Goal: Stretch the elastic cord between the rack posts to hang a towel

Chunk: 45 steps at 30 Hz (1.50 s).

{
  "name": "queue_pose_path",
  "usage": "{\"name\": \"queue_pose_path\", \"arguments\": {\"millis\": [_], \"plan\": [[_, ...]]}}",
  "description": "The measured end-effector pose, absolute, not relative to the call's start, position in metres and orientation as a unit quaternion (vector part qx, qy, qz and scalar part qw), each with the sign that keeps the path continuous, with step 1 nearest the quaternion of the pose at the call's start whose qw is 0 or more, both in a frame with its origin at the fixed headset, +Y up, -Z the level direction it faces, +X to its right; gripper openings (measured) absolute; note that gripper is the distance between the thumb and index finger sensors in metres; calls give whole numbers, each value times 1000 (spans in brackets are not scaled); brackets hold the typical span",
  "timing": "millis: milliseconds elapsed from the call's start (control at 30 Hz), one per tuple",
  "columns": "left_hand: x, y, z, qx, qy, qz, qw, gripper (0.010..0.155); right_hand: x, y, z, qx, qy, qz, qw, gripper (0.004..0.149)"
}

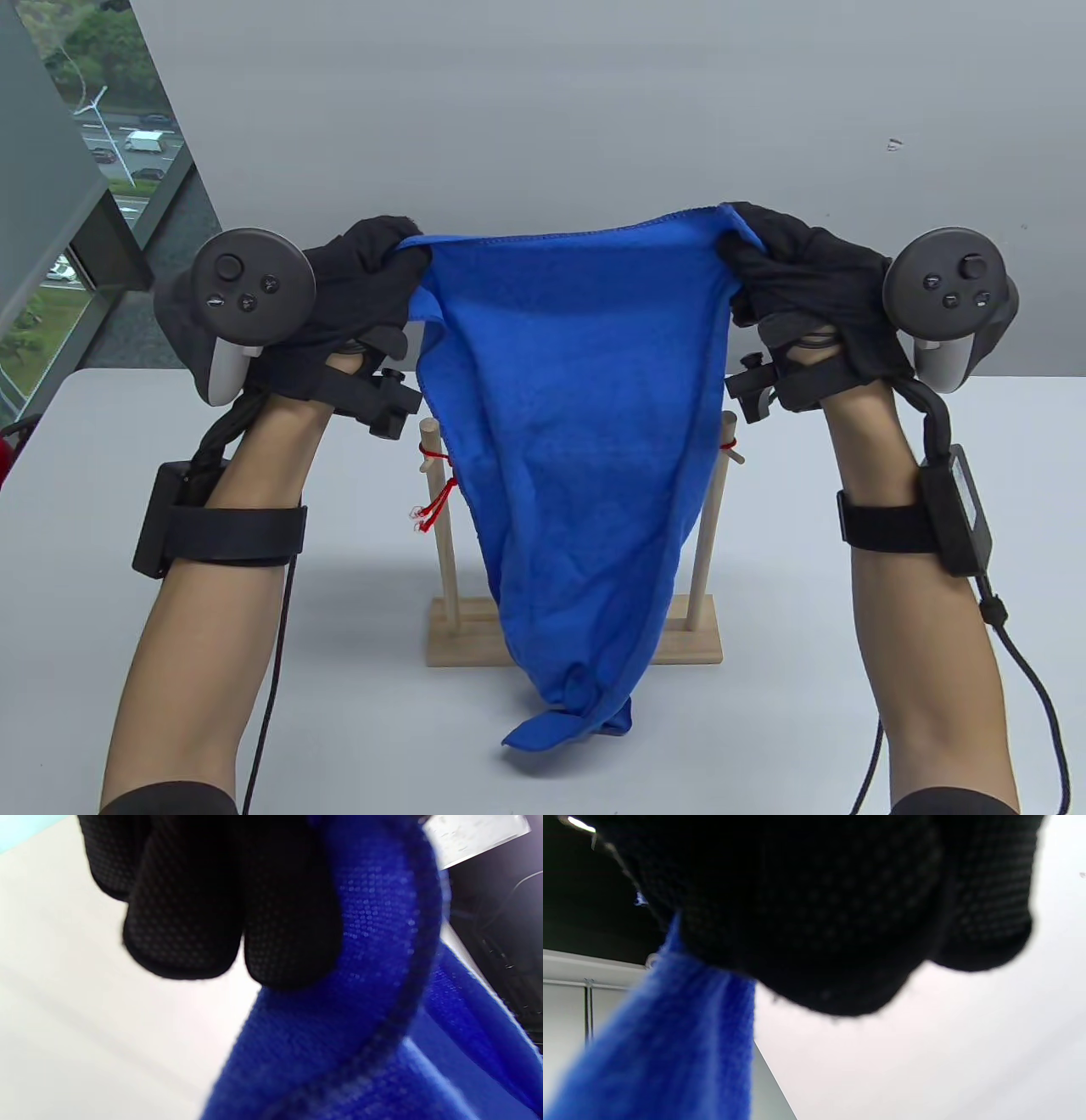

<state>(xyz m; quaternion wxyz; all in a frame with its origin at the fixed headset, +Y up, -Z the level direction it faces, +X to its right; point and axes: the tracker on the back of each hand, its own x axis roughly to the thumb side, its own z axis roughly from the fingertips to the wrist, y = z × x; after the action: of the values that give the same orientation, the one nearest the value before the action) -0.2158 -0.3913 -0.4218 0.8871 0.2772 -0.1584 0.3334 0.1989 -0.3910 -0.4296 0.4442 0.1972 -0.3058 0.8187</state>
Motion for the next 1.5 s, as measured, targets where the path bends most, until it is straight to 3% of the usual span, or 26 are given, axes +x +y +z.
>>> {"name": "queue_pose_path", "arguments": {"millis": [300, 533, 767, 1200, 1500], "plan": [[-231, -441, -443, 196, -162, 336, 907, 42, 204, -433, -455, 184, -235, 845, 443, 42], [-237, -479, -451, 129, -170, 339, 916, 41, 210, -479, -470, 193, -125, 864, 447, 42], [-239, -528, -457, 44, -169, 340, 924, 42, 218, -530, -471, 190, -60, 872, 446, 42], [-240, -606, -463, -64, -156, 353, 920, 42, 226, -612, -462, 169, 6, 871, 462, 41], [-242, -645, -462, -95, -140, 364, 916, 42, 227, -652, -460, 153, 43, 866, 474, 41]]}}
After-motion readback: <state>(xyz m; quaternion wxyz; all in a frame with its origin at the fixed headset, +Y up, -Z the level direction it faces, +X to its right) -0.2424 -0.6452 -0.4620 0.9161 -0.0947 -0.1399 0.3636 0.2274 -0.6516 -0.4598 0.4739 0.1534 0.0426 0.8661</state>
